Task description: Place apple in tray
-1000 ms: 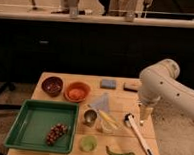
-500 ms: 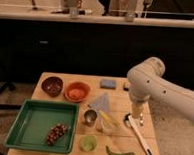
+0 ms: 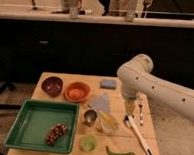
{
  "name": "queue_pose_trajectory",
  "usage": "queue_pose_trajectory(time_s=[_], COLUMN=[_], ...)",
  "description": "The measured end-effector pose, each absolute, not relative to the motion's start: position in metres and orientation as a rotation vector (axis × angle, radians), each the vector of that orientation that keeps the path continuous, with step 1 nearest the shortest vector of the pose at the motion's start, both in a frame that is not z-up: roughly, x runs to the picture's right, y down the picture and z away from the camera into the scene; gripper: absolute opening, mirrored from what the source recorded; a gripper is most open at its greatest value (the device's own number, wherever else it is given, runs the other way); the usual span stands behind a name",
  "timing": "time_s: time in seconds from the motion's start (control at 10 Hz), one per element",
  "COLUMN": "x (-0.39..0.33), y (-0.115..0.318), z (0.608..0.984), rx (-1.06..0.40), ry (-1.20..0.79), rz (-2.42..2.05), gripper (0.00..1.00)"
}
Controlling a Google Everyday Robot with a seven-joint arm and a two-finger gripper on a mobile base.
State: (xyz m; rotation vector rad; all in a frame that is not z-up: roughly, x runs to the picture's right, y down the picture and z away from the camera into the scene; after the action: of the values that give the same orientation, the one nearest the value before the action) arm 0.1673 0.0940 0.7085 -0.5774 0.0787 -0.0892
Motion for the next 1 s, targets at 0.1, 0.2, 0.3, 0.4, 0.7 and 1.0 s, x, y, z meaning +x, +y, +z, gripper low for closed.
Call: queue_pose_trajectory(time_s=[0.1, 0.2, 0.3, 0.4, 0.7, 1.0], x=[0.16, 0.152, 0.147, 0.143, 0.115, 0.094], y=[0.092, 0.09, 0.089, 0.088, 0.087, 0.087], z=[0.711, 0.713, 0.714, 0.715, 0.723, 0.727], rx=[-0.584, -0.582, -0.587, -0.595, -0.624, -0.639], ry=[0.079, 0.072, 0.065, 0.056, -0.066, -0.172], rz=[-0.091, -0.095, -0.094, -0.09, -0.052, -0.032], gripper=[0.8, 0.8, 0.8, 0.8, 0.8, 0.8])
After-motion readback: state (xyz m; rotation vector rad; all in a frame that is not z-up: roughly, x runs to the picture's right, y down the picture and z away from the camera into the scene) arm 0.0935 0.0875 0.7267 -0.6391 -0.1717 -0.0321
